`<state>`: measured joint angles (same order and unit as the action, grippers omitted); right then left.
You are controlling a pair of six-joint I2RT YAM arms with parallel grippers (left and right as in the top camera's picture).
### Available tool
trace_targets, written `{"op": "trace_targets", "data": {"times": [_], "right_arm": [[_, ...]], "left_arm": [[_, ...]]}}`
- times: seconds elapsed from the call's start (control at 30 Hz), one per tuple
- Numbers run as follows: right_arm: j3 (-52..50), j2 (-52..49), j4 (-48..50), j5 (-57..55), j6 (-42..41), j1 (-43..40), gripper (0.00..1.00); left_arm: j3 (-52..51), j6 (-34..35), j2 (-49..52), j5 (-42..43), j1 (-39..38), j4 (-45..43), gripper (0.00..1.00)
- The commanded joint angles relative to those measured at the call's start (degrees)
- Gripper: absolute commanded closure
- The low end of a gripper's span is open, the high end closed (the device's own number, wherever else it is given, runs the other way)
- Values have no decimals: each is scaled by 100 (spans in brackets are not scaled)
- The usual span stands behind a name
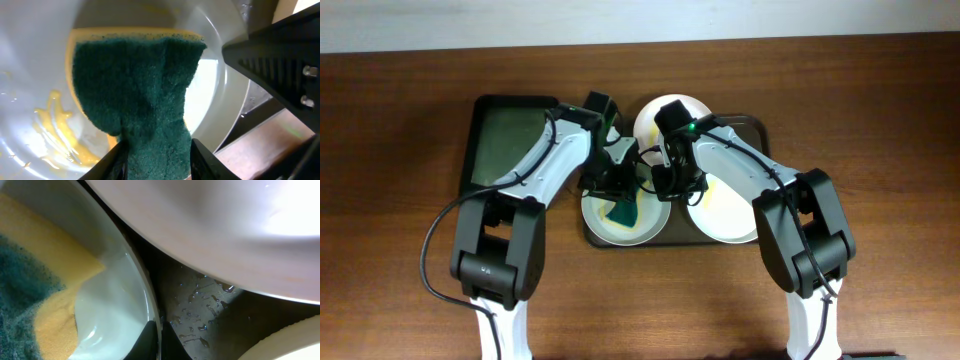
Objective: Clean dirty plates on tray and stack at the side
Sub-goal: 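Grasp the sponge with the left gripper and scrub the held plate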
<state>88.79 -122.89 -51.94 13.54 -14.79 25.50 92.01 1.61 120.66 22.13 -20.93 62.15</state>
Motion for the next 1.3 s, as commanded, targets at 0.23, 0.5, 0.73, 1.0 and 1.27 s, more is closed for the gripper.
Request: {"op": "trace_targets", "data": {"times": [0.23, 0.5, 0.73, 1.0, 1.27], "right_arm": [[-101, -28, 17, -9, 83, 37, 96], [-101, -28, 37, -9, 85, 37, 96], [-101, -28, 35, -31, 85, 37, 96], [-101, -28, 35, -33, 85, 37, 96], [-101, -28, 35, -31, 85, 37, 96]], "left_arm": [[-662, 675, 127, -538, -160, -695, 62], [-752, 675, 127, -800, -131, -841, 100], [-752, 1384, 127, -3526, -98, -645, 100], [-748, 2092, 125, -5370, -87, -286, 100], [155, 2323, 4, -5226, -87, 354, 100]]}}
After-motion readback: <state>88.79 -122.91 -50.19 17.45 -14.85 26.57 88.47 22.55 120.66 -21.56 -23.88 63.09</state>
